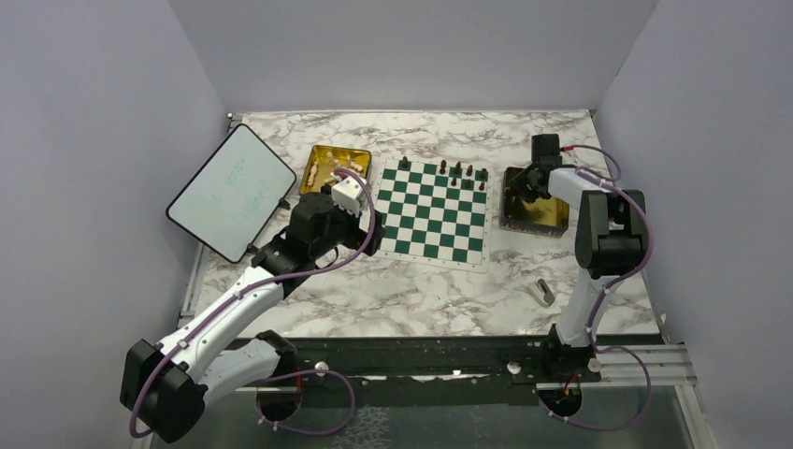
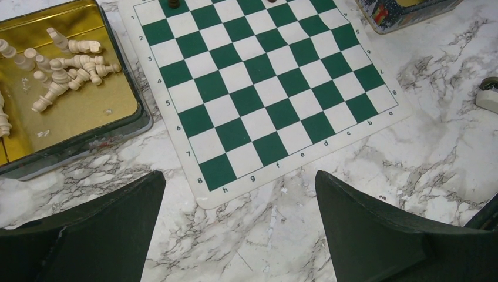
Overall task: Set up the chess pieces on the board
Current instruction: Pick up the chess piece from the storage box.
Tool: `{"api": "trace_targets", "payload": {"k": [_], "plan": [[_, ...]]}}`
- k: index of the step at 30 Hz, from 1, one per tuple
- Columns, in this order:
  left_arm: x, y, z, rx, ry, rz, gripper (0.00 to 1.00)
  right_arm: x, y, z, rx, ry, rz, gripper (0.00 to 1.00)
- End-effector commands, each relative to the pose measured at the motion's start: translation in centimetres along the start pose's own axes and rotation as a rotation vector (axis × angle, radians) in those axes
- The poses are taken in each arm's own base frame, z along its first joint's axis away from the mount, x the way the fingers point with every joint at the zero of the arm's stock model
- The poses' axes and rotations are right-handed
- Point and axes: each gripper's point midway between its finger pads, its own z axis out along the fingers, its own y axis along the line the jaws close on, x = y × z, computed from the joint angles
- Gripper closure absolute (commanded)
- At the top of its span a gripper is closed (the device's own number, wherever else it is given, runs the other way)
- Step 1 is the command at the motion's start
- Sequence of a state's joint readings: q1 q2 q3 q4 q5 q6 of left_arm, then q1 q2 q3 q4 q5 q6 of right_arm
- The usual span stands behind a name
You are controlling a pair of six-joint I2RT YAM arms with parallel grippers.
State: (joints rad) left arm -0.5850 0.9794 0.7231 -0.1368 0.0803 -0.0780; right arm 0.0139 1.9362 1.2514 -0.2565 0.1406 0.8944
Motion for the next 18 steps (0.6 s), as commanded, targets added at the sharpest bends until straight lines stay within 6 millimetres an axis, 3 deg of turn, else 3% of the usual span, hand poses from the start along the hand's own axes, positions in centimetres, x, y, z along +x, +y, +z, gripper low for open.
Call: {"api": "trace_targets", "payload": {"k": [1, 7, 18], "plan": [[0.1, -0.6, 0.3, 0.028, -0.005, -0.012, 0.01, 2.2, -2.7, 1.4, 0.093, 0.071, -0.058, 0.65], [0.1, -0.7, 0.4, 0.029, -0.002, -0.014, 0.01, 2.1, -3.0, 1.3, 0.096, 0.069, -0.086, 0.73], [0.2, -0.5, 0.6, 0.011, 0.033, -0.04, 0.01, 0.1, -1.4, -1.6, -0.007, 0.0, -0.216, 0.81]]}}
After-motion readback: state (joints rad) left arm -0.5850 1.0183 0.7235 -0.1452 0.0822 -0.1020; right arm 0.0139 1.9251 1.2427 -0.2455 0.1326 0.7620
